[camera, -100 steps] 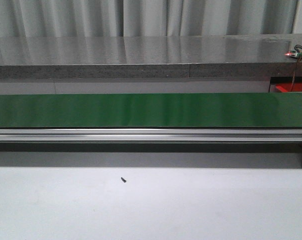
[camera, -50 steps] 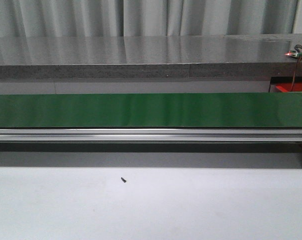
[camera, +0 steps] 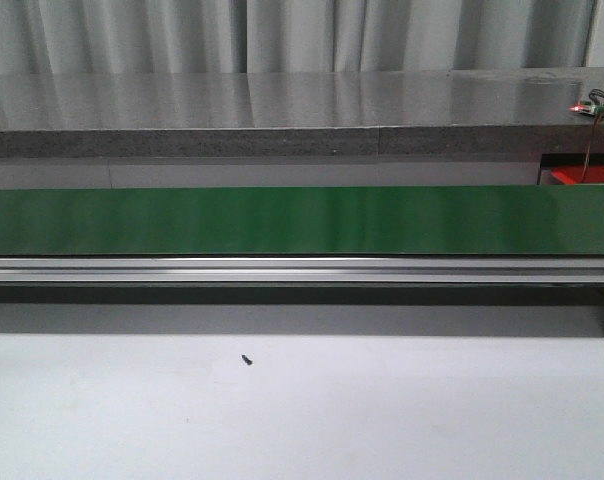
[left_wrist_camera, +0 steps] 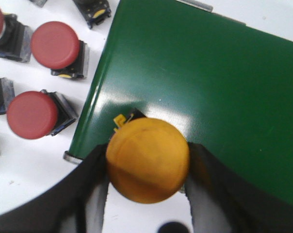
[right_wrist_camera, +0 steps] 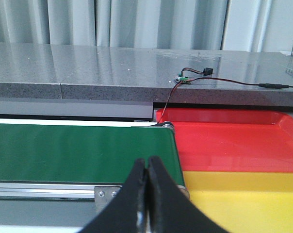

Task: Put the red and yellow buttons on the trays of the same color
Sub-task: 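Lift the yellow button onto the belt and open the left gripper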

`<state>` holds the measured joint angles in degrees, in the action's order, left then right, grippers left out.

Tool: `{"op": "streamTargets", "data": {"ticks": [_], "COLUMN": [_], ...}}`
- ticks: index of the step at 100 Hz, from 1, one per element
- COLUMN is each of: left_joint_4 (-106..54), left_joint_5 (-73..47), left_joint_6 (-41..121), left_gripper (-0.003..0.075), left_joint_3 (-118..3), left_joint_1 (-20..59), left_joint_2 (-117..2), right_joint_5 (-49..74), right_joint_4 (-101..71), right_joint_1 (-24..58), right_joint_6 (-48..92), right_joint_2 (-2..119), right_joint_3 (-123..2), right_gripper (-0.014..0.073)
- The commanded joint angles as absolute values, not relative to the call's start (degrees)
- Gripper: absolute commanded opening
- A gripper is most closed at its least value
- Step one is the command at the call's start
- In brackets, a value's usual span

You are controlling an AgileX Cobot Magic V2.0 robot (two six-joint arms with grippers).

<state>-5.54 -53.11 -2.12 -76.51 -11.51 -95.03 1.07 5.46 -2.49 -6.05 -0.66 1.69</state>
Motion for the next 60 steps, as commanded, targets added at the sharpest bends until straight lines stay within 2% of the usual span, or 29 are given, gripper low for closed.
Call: {"op": "streamTargets", "data": {"ticks": [1, 13, 32, 39, 60], "left_joint_4": [-6.25, -6.49, -7.05, -7.46, -7.46], "left_joint_5": [-51.45, -51.65, -51.44, -51.39, -49.26], "left_joint_6": [-2.41, -2.41, -2.41, -2.41, -2.19], "left_gripper": [0.0242, 0.0330, 0.0549, 0.0578, 0.0578], "left_joint_3": [-78.99, -78.99, -78.99, -78.99, -78.99], "left_joint_1": [-10.78, -10.64, -10.64, -10.47, -8.96], "left_joint_2": [-94.18, -94.97, -94.97, -94.97, -91.95], "right_joint_5": [-3.25, -3.25, -3.25, -3.25, -3.25], "right_joint_4": [5.71, 5.71, 5.71, 5.71, 5.71], "right_joint_1": [-2.66, -2.66, -2.66, -2.66, -2.66], "right_joint_6": [-6.16, -6.16, -6.16, -6.16, -6.16], "right_joint_2": [-1.65, -1.65, -1.65, -1.65, -1.65], "right_joint_3": [0.63, 0.63, 0.63, 0.63, 0.63], "right_gripper": [-0.0097, -0.0097, -0.0097, -0.0097, -0.0097]}}
